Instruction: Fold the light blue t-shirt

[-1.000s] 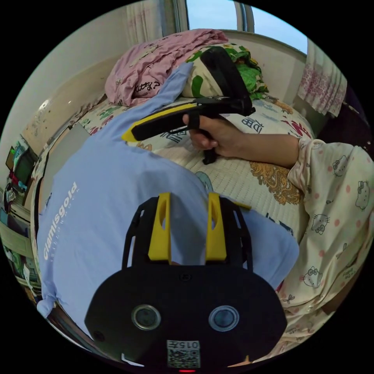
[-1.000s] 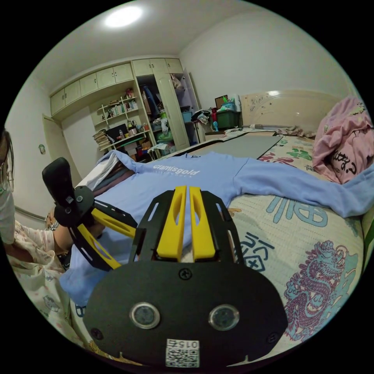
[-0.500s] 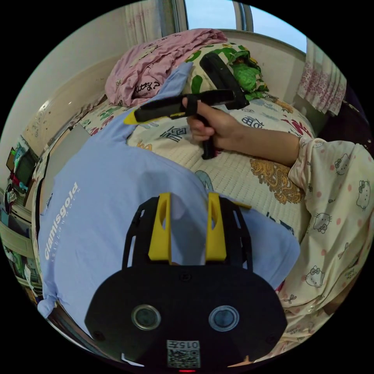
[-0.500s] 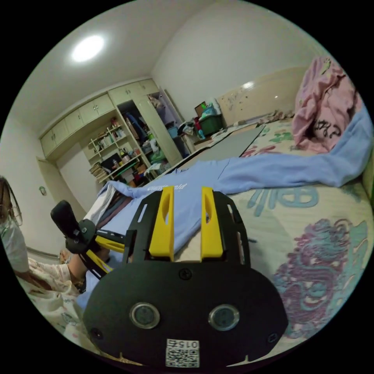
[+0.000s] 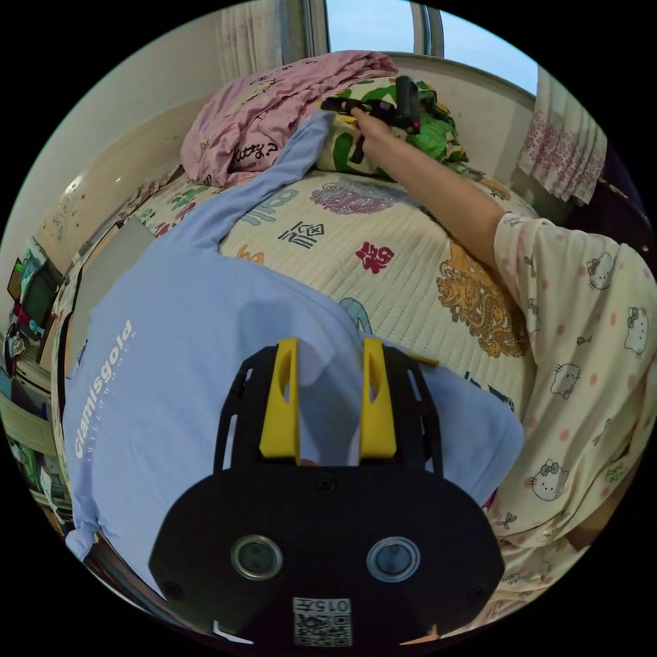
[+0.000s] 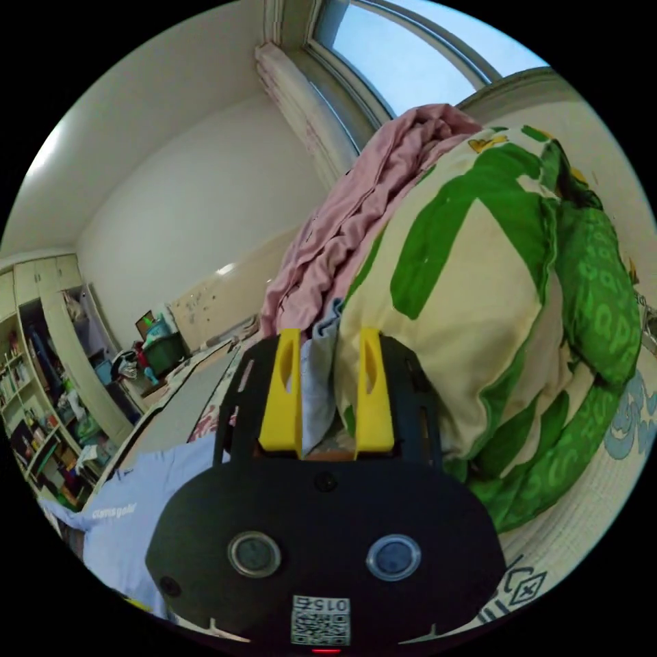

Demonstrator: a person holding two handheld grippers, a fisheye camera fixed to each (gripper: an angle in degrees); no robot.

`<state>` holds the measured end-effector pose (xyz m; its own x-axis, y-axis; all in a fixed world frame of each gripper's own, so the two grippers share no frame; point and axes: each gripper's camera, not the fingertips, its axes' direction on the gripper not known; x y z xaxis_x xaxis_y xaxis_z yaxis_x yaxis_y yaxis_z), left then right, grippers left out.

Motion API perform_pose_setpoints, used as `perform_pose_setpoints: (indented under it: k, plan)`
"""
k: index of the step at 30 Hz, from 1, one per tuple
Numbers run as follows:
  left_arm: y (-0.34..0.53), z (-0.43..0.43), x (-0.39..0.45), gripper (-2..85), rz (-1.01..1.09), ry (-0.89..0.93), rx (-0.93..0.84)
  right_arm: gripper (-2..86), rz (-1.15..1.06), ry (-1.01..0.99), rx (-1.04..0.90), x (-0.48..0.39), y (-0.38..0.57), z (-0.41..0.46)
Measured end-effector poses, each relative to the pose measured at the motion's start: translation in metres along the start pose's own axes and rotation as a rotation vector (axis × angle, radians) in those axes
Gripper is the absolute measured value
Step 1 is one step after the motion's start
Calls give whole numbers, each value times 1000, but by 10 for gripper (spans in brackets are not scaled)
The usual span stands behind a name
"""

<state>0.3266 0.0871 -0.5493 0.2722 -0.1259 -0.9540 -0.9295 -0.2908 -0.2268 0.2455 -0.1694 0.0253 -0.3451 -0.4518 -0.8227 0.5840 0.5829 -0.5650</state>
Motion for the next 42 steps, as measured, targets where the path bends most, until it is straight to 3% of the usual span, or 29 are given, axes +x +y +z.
perform_pose_setpoints:
  k: [2, 6, 9, 14, 17, 20, 23, 26, 28, 32, 34, 36, 38, 42]
  plan:
    - [7, 4, -2, 133, 0, -2, 0, 42, -51, -30, 54, 16, 23, -10]
    - [27, 10, -10, 114, 2, 22, 23, 18, -9, -175, 65, 42, 35, -38]
    - [59, -5, -38, 95, -79, 99, 200, 11, -138, -432, 57, 7, 51, -76]
    - [134, -30, -104, 127, -333, 132, 494, 7, -626, -952, -83, -106, 140, -177]
    - [168, -32, -117, 148, -409, 78, 580, 6, -769, -1164, -145, -116, 187, -228]
    - [189, -24, -123, 167, -404, 220, 677, 5, -847, -1316, -269, -114, 220, -252]
    - [214, -8, -138, 177, -466, 397, 771, 4, -910, -1392, -324, -105, 248, -268]
    - [228, 12, -148, 180, -521, 432, 745, 4, -919, -1397, -348, -93, 265, -275]
    - [232, 17, -144, 180, -506, 385, 729, 4, -914, -1433, -382, -87, 271, -275]
    - [239, 10, -107, 177, -431, -11, 721, 6, -854, -1497, -417, -73, 278, -272]
    - [236, 20, -97, 169, -365, 3, 709, 8, -829, -1535, -449, -73, 285, -269]
    - [230, 39, -86, 104, -290, 76, 677, 11, -834, -1553, -465, -77, 296, -269]
    - [230, 45, -75, 41, -251, 8, 661, 19, -862, -1535, -420, -81, 308, -274]
    - [248, 32, -65, 16, -309, -121, 733, 51, -863, -1435, -279, -78, 311, -271]
